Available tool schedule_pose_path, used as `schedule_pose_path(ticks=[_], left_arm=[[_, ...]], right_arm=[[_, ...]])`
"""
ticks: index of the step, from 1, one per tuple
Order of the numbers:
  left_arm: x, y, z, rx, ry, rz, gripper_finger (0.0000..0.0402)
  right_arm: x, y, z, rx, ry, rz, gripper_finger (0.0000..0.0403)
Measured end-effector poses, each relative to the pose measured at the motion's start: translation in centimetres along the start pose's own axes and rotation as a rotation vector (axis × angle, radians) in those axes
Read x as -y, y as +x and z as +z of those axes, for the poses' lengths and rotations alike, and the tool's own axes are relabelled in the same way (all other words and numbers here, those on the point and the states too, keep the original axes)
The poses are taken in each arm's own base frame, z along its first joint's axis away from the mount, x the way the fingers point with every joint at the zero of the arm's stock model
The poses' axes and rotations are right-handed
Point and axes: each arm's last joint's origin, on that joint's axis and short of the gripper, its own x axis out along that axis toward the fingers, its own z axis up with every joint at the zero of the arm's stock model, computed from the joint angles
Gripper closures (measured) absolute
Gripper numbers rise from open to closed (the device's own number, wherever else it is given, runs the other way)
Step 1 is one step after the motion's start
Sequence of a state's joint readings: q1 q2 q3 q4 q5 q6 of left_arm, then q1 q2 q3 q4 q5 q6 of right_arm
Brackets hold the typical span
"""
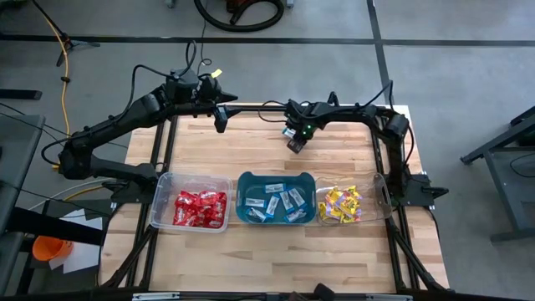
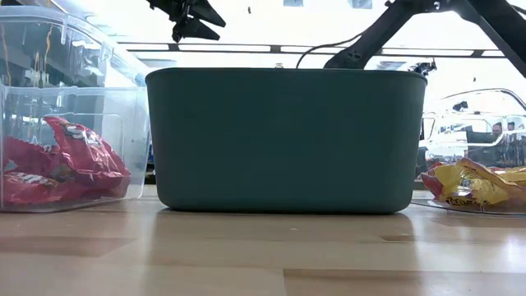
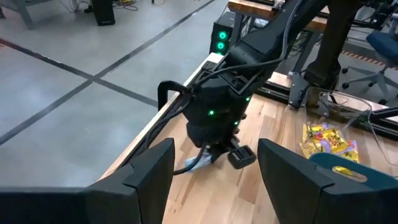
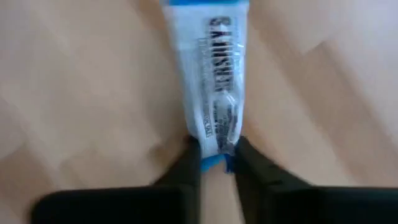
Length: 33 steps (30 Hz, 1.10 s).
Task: Sort candy
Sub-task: Put the white chocolate into the blue bin
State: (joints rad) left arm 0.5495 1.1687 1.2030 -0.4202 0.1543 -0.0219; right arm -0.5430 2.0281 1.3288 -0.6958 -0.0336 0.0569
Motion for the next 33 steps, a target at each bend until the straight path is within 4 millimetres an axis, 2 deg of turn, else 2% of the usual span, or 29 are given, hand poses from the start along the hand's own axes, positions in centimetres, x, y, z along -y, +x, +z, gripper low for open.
schedule_pose_path(ticks=[2,7,10,14,17,21,24,28,31,33], left_arm=[[0.0,0.0,0.0,0.0,-0.006,-0.002,0.0183],[0.4,0.0,0.2,0.016,-0.092,-0.111,0.0183],[1.2,0.0,0.7,0.059,-0.119,-0.196,0.0183],[3.1,0.1,1.7,0.158,-0.102,-0.276,0.0183],[5.1,0.8,2.2,0.208,-0.105,-0.35,0.0183],[8.2,2.1,2.1,0.237,-0.12,-0.407,0.0183],[10.8,3.4,1.4,0.234,-0.136,-0.429,0.0183],[14.0,4.3,0.4,0.212,-0.201,-0.425,0.0183],[15.7,3.8,0.0,0.201,-0.242,-0.425,0.0183],[16.1,2.7,0.2,0.223,-0.259,-0.421,0.0183]], right_arm=[[-0.1,-0.3,-0.2,-0.003,-0.012,0.022,0.0381],[-0.2,-2.4,-0.7,0.008,-0.026,0.038,0.0397],[-0.4,-6.0,-1.2,0.07,-0.066,0.041,0.04],[-1.1,-11.2,-3.2,0.189,-0.122,0.127,0.0402],[-2.9,-15.4,-5.6,0.313,-0.223,0.298,0.0402],[-6.1,-18.1,-9.5,0.389,-0.336,0.533,0.0402],[-8.8,-17.4,-12.1,0.4,-0.394,0.619,0.0402],[-12.6,-15.3,-14.1,0.501,-0.424,0.668,0.0402],[-14.2,-13.6,-14.9,0.526,-0.399,0.571,0.0402],[-14.7,-13.3,-15.1,0.532,-0.368,0.523,0.0402]])
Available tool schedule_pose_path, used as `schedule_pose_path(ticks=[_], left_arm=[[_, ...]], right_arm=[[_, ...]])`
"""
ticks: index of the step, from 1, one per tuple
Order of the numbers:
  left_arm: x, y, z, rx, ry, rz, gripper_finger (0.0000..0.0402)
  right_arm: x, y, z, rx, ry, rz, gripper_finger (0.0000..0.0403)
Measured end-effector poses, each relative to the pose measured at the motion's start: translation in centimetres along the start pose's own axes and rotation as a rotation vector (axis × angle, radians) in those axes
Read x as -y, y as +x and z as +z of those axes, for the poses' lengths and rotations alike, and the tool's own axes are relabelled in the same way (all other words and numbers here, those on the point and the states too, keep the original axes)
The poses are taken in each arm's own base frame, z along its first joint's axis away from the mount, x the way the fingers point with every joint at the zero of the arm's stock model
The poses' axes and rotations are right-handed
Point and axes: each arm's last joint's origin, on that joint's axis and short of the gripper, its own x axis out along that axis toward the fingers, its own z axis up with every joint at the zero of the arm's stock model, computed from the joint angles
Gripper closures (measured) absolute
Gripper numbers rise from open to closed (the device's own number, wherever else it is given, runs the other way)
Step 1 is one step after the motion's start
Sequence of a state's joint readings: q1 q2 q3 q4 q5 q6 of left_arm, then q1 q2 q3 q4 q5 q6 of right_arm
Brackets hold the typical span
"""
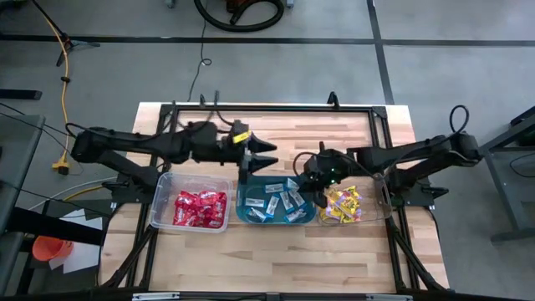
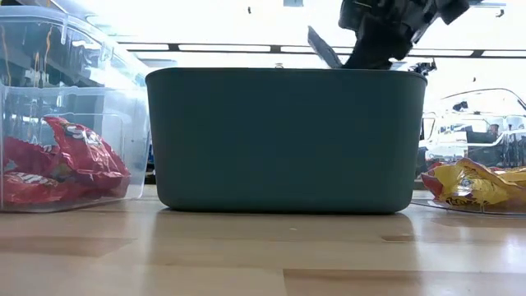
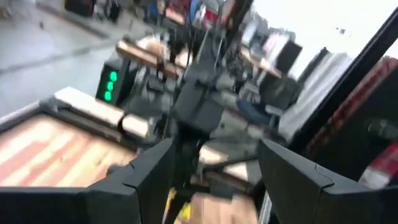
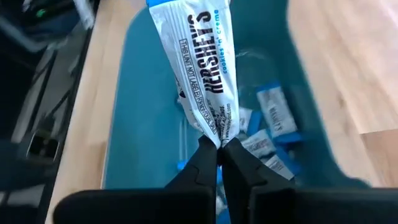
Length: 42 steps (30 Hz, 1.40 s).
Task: Sort candy
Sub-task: Put the white chocolate into the blue bin, then return to Home Position
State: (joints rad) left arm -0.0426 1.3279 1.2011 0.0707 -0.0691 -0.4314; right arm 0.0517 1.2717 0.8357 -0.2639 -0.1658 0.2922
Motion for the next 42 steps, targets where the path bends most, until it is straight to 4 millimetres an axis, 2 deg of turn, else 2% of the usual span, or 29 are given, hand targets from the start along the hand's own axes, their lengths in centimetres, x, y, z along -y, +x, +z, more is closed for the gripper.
schedule_pose_path(ticks=[4,9,14,16,19,24,29,34,39,40,42], left_arm=[[1.1,-2.2,1.5,0.1,0.008,0.037,0.0183],[1.5,-4.2,2.8,0.169,0.028,0.083,0.0183],[1.4,-5.3,2.9,0.126,0.029,0.104,0.0183],[1.4,-5.7,2.8,0.104,0.034,0.11,0.0183],[1.5,-6.2,2.4,0.055,0.068,0.122,0.0183],[0.6,-7.1,1.4,-0.08,0.17,0.2,0.019],[-1.0,-9.0,-0.5,-0.028,0.193,0.203,0.022],[-3.4,-11.9,-5.0,0.124,0.144,0.148,0.0279],[-5.6,-14.6,-9.1,0.323,0.095,0.076,0.0359],[-6.0,-14.9,-9.9,0.349,0.092,0.071,0.0376],[-6.9,-15.7,-11.4,0.384,0.082,0.064,0.0395]], right_arm=[[-0.5,0.6,0.6,0.004,0.012,-0.013,0.0371],[-0.8,0.9,1.4,0.01,-0.021,-0.048,0.0268],[-1.0,0.5,2.1,0.011,-0.069,-0.047,0.0174],[-1.2,0.2,2.6,0.007,-0.099,-0.021,0.0154],[-1.7,-0.5,3.6,0.003,-0.106,0.007,0.0144],[-2.6,-2.4,5.1,-0.06,-0.105,0.018,0.0151],[-3.1,-4.4,5.9,-0.144,-0.101,-0.003,0.0182],[-3.2,-5.9,6.4,-0.157,-0.036,0.033,0.0255],[-2.9,-6.1,6.9,-0.146,0.071,0.084,0.0378],[-2.8,-6.2,7.0,-0.143,0.09,0.081,0.039],[-2.6,-6.2,7.0,-0.142,0.124,0.079,0.0385]])
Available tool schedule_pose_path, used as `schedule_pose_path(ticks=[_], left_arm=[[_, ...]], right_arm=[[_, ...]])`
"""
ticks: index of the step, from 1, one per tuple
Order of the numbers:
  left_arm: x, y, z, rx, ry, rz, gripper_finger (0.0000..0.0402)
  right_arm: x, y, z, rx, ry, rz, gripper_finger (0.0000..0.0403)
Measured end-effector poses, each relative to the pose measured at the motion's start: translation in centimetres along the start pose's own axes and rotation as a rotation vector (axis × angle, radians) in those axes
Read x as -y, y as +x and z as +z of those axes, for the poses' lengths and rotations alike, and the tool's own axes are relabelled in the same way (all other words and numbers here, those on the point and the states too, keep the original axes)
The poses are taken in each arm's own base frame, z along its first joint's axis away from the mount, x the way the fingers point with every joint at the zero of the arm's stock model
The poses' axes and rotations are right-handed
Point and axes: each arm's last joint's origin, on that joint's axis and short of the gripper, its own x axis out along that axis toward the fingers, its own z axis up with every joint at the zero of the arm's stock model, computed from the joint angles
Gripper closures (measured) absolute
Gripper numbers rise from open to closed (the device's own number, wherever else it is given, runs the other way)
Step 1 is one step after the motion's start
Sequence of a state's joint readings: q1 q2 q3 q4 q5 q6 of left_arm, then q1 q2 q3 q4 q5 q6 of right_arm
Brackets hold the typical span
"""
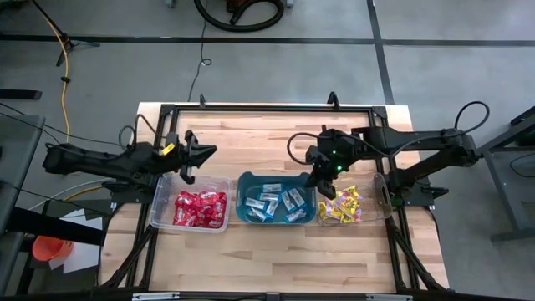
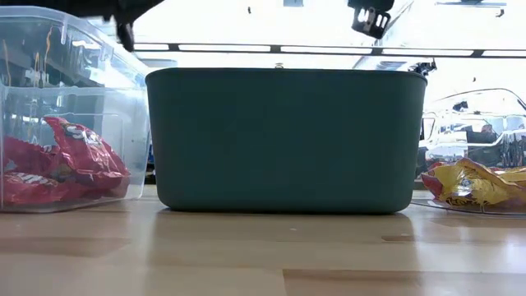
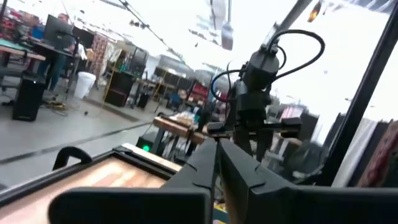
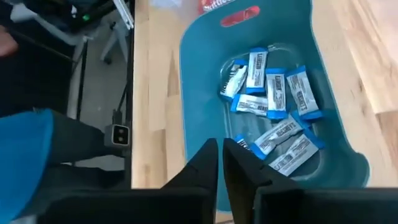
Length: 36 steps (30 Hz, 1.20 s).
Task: Sort candy
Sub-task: Return to Home Position
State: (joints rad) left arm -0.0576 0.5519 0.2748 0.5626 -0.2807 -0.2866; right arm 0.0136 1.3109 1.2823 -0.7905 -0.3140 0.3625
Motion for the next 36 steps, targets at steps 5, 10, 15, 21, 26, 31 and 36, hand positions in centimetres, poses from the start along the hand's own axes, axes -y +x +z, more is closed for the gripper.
schedule_pose_path(ticks=[5,10,15,21,26,31,36], left_arm=[[-1.6,-2.4,-2.3,0.05,-0.061,0.001,0.0397],[-2.8,-4.0,-4.0,0.077,-0.111,0.013,0.04],[-3.1,-4.4,-3.9,0.073,-0.1,0.029,0.0401],[-3.2,-4.4,-4.0,0.067,-0.116,0.039,0.0401],[-3.2,-4.4,-4.1,0.057,-0.115,0.043,0.0401],[-3.2,-4.4,-4.1,0.057,-0.114,0.043,0.0401],[-3.2,-4.4,-4.1,0.056,-0.114,0.043,0.0401]], right_arm=[[-0.2,-1.1,-0.3,-0.009,0.049,0.058,0.0392],[-1.1,-3.1,-1.4,-0.008,0.061,0.084,0.0395],[-1.7,-5.5,-2.6,0.056,0.038,0.053,0.0401],[-1.5,-8.3,-6.4,0.123,0.096,0.06,0.0402],[0.0,-8.5,-11.2,0.26,0.097,0.077,0.0402],[2.4,-5.9,-14.7,0.459,0.013,0.173,0.0402],[4.4,-2.7,-16.7,0.641,-0.096,0.251,0.0403]])
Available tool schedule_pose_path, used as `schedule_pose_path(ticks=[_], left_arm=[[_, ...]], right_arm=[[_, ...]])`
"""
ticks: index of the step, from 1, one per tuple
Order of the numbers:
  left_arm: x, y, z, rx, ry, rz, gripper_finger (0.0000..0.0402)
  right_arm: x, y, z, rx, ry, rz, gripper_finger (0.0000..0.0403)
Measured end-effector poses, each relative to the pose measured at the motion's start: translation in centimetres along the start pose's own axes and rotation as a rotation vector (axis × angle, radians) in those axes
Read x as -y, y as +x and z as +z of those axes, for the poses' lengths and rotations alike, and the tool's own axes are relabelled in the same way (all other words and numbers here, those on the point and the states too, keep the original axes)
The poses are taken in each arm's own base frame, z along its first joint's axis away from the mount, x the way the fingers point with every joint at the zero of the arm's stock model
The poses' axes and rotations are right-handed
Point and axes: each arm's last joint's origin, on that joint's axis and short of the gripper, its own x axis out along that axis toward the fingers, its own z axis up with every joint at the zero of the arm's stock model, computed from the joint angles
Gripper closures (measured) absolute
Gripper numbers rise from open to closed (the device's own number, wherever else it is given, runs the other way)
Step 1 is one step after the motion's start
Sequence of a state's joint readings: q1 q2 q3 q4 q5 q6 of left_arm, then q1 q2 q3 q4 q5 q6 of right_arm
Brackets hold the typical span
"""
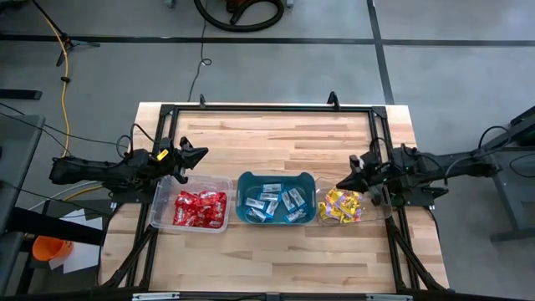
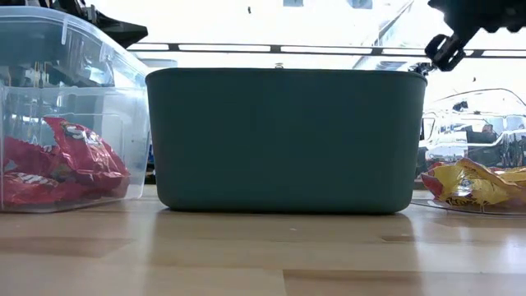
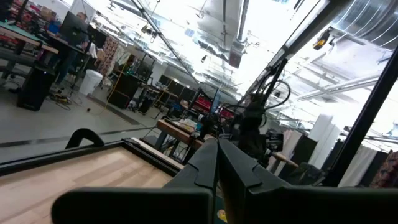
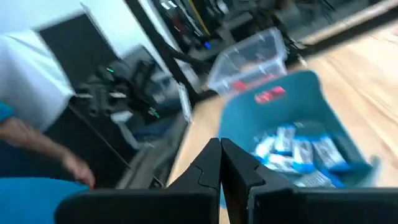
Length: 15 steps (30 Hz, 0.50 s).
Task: Sort candy
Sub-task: Return to Home Position
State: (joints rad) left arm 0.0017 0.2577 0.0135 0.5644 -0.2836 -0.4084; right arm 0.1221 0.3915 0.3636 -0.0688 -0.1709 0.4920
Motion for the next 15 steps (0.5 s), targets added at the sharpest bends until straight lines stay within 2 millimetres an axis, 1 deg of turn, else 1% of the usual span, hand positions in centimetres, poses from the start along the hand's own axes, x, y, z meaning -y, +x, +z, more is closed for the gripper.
schedule_pose_path(ticks=[5,11,13,15], left_arm=[[0.0,0.0,0.0,0.0,0.0,0.0,0.0401],[0.0,0.0,0.0,0.0,0.0,0.0,0.0401],[0.0,0.0,0.0,0.0,0.0,0.0,0.0401],[0.0,0.0,0.0,0.0,0.0,0.0,0.0401]], right_arm=[[1.2,0.4,-2.2,0.098,-0.026,0.101,0.0403],[2.4,0.5,-4.6,0.199,-0.052,0.155,0.0403],[2.9,0.5,-5.4,0.213,-0.05,0.164,0.0403],[3.0,0.5,-5.7,0.193,-0.051,0.152,0.0403]])
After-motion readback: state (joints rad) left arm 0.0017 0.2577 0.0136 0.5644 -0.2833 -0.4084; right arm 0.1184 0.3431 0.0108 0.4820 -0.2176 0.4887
